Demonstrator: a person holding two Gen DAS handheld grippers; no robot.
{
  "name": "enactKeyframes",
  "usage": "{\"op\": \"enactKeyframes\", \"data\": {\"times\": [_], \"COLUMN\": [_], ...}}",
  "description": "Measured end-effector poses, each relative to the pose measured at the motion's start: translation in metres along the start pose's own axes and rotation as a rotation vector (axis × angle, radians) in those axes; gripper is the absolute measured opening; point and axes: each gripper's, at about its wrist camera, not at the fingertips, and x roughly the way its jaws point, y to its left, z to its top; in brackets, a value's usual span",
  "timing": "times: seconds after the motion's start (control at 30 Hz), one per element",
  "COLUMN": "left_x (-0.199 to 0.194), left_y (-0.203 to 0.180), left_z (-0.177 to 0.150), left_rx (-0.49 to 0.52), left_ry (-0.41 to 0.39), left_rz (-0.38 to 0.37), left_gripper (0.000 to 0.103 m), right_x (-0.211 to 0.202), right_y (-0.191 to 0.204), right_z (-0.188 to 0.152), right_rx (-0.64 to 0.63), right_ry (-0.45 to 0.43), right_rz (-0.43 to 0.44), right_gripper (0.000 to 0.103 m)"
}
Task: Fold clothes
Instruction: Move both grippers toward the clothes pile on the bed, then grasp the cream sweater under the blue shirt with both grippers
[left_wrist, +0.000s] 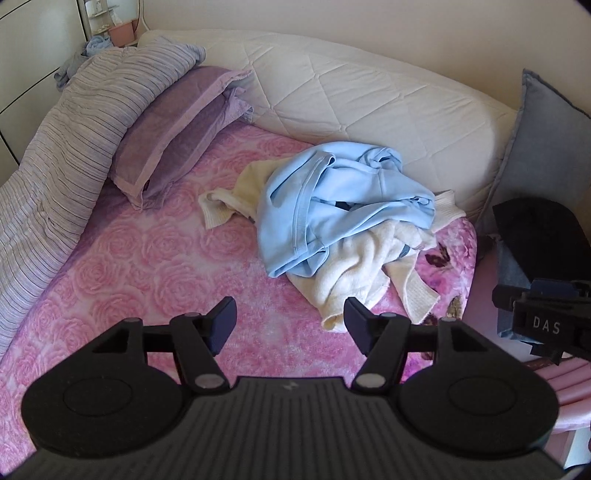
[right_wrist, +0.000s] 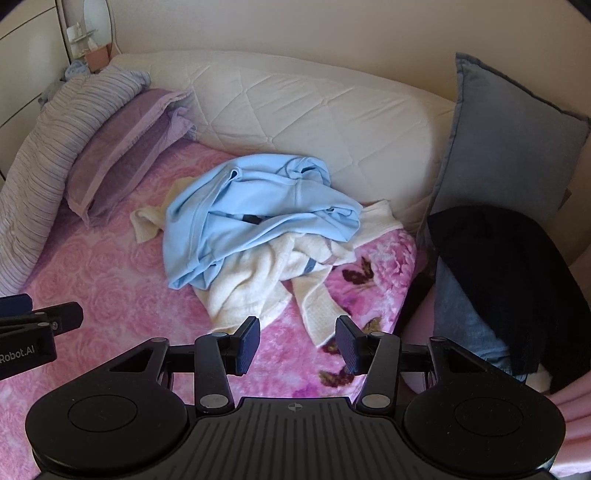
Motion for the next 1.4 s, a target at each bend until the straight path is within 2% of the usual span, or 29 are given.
{"op": "enactKeyframes", "data": {"times": [0.2, 0.37, 0.63, 0.77, 0.97, 1.23, 1.4], "left_x": [0.021, 0.03, 0.06, 0.077, 0.11, 0.159, 0.187], "left_y": [-0.004, -0.006, 0.007, 0.004, -0.01, -0.004, 0.004], "left_z": [0.012, 0.021, 0.029, 0.032, 0.035, 0.036, 0.029], "left_rx": [-0.005, -0.007, -0.085, -0.05, 0.018, -0.014, -0.045], "left_ry": [0.024, 0.001, 0.048, 0.064, 0.097, 0.154, 0.178], "left_rz": [0.009, -0.005, -0.008, -0.014, -0.04, -0.059, -0.109], "left_gripper": [0.061, 0.061, 0.061, 0.06, 0.061, 0.062, 0.062], "right_x": [0.021, 0.039, 0.066, 0.081, 0.111, 0.156, 0.19], "right_y": [-0.004, -0.006, -0.014, -0.021, -0.03, -0.042, -0.048], "right_z": [0.019, 0.034, 0.048, 0.053, 0.059, 0.067, 0.065], "right_rx": [-0.011, -0.017, -0.018, -0.027, -0.032, -0.033, -0.027], "right_ry": [0.026, 0.037, 0.003, -0.009, 0.031, 0.11, 0.179], "right_rz": [0.018, 0.035, 0.066, 0.087, 0.096, 0.104, 0.124], "right_gripper": [0.049, 0.049, 0.049, 0.049, 0.049, 0.049, 0.049]}}
